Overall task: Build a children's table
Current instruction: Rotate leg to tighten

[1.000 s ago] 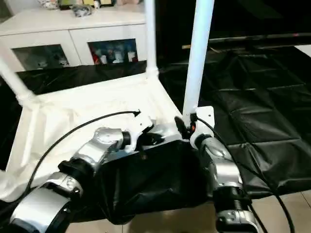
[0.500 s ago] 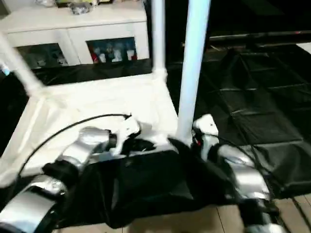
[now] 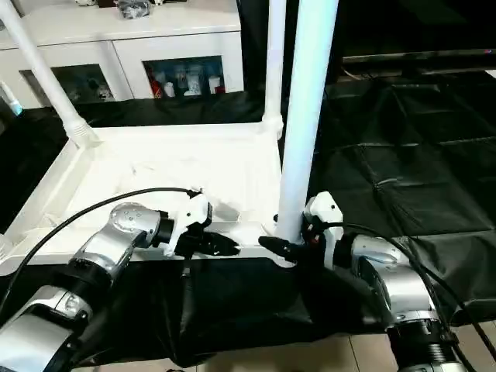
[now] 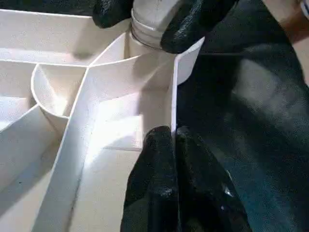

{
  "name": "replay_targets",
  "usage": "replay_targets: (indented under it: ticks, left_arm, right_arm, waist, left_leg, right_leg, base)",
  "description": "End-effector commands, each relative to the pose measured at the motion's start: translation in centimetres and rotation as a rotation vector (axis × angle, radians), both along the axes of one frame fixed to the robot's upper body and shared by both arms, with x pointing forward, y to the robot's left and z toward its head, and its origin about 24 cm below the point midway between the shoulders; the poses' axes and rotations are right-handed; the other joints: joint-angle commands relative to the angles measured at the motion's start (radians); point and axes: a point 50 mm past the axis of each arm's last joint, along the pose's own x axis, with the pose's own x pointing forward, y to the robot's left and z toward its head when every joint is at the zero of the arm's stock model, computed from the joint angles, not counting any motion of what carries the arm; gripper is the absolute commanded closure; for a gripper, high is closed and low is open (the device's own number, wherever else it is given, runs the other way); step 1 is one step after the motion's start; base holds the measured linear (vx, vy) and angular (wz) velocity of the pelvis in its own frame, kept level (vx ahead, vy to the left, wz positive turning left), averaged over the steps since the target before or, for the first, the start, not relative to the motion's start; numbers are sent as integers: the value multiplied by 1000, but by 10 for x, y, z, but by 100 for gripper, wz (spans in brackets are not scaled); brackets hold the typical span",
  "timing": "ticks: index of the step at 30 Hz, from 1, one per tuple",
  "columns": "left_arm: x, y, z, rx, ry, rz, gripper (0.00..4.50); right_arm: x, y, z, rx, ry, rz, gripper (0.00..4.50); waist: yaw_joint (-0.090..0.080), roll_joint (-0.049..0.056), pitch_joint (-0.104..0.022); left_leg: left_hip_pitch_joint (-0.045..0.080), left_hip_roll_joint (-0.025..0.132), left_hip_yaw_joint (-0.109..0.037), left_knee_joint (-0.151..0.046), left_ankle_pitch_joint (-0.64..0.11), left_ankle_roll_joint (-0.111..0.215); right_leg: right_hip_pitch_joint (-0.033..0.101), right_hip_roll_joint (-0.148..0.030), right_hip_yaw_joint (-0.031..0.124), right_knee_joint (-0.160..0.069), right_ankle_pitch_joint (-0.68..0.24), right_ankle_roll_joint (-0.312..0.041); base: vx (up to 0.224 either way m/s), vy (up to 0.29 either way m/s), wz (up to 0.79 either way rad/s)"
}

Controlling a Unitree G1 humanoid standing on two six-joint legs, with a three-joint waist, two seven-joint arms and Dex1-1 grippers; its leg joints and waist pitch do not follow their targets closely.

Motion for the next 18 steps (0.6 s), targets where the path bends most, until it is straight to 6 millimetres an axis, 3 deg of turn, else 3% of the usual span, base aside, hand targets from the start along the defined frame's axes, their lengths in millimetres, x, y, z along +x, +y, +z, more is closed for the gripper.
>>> replay_targets:
  ticks: [1, 4, 6, 7, 8, 11, 12, 13, 14, 15, 18]
  left_arm:
    - [12, -17, 8, -49, -50, 122, 450]
    - [19, -24, 8, -45, -69, 216, 450]
    - [25, -35, 8, -44, -93, 316, 450]
    - [27, -39, 8, -43, -98, 339, 450]
    - [27, -40, 8, -43, -100, 348, 450]
    - [29, -50, 10, -58, -102, 396, 450]
    - [30, -58, 12, -74, -101, 407, 450]
    - [29, -62, 13, -83, -102, 397, 450]
    - [29, -63, 13, -86, -103, 388, 450]
    - [27, -63, 14, -93, -101, 361, 450]
    - [23, -58, 13, -104, -94, 278, 450]
  right_arm:
    - [5, 14, -23, -65, 58, -144, 182]
    - [12, 16, -33, -80, 83, -302, 185]
    - [21, 19, -42, -81, 119, -499, 186]
    - [23, 20, -44, -81, 131, -549, 186]
    - [24, 20, -45, -82, 136, -569, 186]
    - [31, 29, -46, -50, 156, -628, 186]
    - [35, 41, -42, -28, 131, -600, 186]
    - [36, 48, -37, 17, 118, -558, 186]
    - [36, 51, -35, 45, 114, -535, 151]
    - [36, 51, -32, 76, 112, -503, 151]
    - [33, 47, -23, 93, 84, -392, 112]
  waist:
    - [-4, -24, -61]
    - [-22, -27, -54]
    - [-30, -28, -49]
    - [-39, -20, -47]
    - [-46, -24, -47]
    - [-54, -19, -46]
    - [-52, -10, -46]
    - [-59, -14, -47]
    - [-58, -17, -46]
    - [-59, -17, -47]
    - [-59, -17, -50]
  left_leg:
    - [24, 57, -28, -75, -269, 77]
    - [34, 51, -34, -78, -377, 22]
    - [37, 49, -38, -79, -423, 11]
    - [43, 47, -39, -79, -452, -3]
    - [47, 44, -44, -77, -479, -12]
    - [47, 43, -49, -80, -515, -7]
    - [49, 44, -51, -82, -524, -9]
    - [48, 44, -51, -83, -543, -11]
    - [47, 44, -53, -85, -548, -8]
    - [48, 43, -51, -84, -549, -4]
    - [37, 46, -51, -88, -520, 19]
  right_leg:
    - [33, -44, 29, -62, -308, -232]
    - [25, -45, 28, -81, -476, -184]
    - [22, -44, 26, -90, -549, -152]
    - [12, -42, 24, -97, -586, -136]
    - [14, -43, 18, -102, -626, -118]
    - [14, -40, 12, -109, -640, -96]
    - [14, -41, 11, -109, -637, -94]
    - [14, -40, 10, -112, -621, -95]
    - [16, -41, 10, -113, -616, -94]
    - [14, -40, 11, -113, -614, -96]
    - [25, -43, 17, -105, -559, -117]
  base:
    - [0, 0, 0]
    - [0, 0, 0]
    - [0, 0, 0]
    - [0, 0, 0]
    - [0, 0, 0]
    - [0, 0, 0]
    - [0, 0, 0]
    - [0, 0, 0]
    - [0, 0, 0]
    - [0, 0, 0]
    - [0, 0, 0]
